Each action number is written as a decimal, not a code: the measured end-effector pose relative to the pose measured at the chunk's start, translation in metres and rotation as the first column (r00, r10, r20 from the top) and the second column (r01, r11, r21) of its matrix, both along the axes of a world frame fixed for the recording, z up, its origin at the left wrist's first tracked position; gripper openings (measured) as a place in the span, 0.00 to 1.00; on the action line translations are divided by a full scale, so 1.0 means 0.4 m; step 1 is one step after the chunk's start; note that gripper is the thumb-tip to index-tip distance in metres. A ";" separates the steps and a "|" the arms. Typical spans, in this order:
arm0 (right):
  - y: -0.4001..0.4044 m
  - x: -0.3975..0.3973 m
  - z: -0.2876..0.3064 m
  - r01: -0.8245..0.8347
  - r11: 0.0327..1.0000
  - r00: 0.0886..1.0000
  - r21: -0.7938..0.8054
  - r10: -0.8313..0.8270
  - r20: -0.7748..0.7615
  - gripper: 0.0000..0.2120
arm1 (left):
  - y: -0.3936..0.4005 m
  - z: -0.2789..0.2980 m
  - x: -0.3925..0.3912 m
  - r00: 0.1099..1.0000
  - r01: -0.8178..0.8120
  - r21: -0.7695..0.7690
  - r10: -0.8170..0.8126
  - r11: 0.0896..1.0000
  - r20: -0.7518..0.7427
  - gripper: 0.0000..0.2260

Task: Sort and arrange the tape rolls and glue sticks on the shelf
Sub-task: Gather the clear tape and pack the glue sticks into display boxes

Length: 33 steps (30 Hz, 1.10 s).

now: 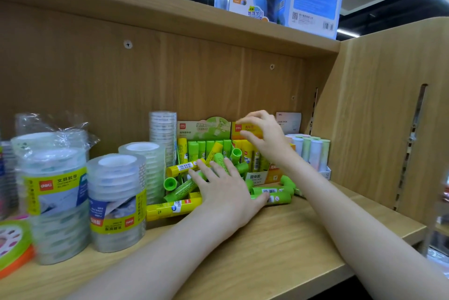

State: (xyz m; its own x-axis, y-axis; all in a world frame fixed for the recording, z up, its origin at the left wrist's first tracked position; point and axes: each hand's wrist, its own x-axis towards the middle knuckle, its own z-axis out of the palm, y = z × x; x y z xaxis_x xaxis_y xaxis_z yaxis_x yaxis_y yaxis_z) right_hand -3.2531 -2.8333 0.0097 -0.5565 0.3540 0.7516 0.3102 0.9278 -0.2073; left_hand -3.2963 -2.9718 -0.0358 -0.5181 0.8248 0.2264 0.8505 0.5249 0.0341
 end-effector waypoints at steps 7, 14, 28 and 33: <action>-0.035 -0.072 0.042 -0.140 0.967 0.877 -0.214 0.221 0.428 0.11 | 0.004 -0.003 -0.003 1.000 -0.006 0.003 0.006 1.000 0.007 0.48; -0.039 -0.063 0.027 -0.133 0.964 0.956 -0.229 0.186 0.226 0.04 | 0.005 -0.006 -0.006 1.000 0.000 0.006 0.000 1.000 0.009 0.48; 0.012 0.101 0.010 -0.517 0.609 0.805 -0.601 0.106 -0.584 0.11 | -0.003 -0.002 -0.006 1.000 0.018 0.001 -0.018 1.000 0.004 0.48; 0.018 0.101 0.001 -0.570 0.569 0.784 -0.593 0.162 -0.599 0.05 | -0.003 -0.002 -0.006 1.000 0.019 -0.006 -0.019 1.000 0.001 0.48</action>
State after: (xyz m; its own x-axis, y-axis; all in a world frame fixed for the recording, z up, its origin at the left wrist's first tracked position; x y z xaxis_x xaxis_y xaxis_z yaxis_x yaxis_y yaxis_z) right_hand -3.2128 -2.8261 0.0100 -0.4544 0.7173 0.5282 -0.3363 0.4110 -0.8473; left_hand -3.2989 -2.9730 -0.0366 -0.5023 0.8361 0.2205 0.8605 0.5085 0.0320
